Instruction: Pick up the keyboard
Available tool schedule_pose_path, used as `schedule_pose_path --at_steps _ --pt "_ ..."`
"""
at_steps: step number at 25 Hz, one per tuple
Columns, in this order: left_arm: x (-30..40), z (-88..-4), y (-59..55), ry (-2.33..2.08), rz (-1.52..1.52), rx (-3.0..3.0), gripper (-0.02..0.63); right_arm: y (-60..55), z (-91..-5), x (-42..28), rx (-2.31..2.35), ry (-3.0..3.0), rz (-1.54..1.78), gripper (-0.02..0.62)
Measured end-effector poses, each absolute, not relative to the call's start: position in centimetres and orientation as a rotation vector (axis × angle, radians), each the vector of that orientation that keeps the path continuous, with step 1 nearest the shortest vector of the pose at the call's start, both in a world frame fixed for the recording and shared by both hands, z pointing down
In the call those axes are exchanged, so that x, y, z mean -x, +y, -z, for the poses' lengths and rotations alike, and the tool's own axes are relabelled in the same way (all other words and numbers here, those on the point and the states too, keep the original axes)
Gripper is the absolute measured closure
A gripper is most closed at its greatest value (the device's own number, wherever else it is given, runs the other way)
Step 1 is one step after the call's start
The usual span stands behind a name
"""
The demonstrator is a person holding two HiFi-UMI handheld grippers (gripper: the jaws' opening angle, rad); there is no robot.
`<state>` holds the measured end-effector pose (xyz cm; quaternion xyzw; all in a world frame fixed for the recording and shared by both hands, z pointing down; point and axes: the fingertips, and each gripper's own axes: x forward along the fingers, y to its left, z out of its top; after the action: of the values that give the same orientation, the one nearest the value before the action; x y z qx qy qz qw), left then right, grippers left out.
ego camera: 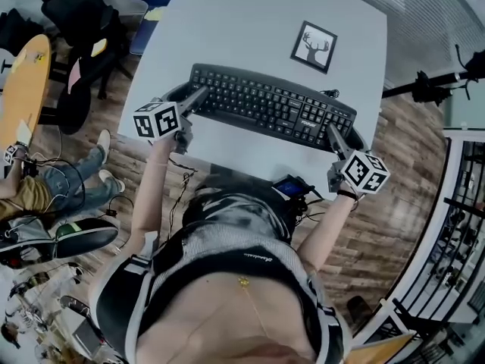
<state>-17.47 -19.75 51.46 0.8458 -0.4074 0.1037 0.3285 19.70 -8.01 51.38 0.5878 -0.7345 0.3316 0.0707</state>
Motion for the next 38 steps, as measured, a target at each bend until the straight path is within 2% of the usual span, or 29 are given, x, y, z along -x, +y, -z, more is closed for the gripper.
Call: schedule_pose_path --at_steps 38 --pt "17.2 -48.1 -20.1 -1.096 -0.256 -2.256 0.387 -7.5 -49.4 -19.9 -1.802 -2.219 -1.018 0.318"
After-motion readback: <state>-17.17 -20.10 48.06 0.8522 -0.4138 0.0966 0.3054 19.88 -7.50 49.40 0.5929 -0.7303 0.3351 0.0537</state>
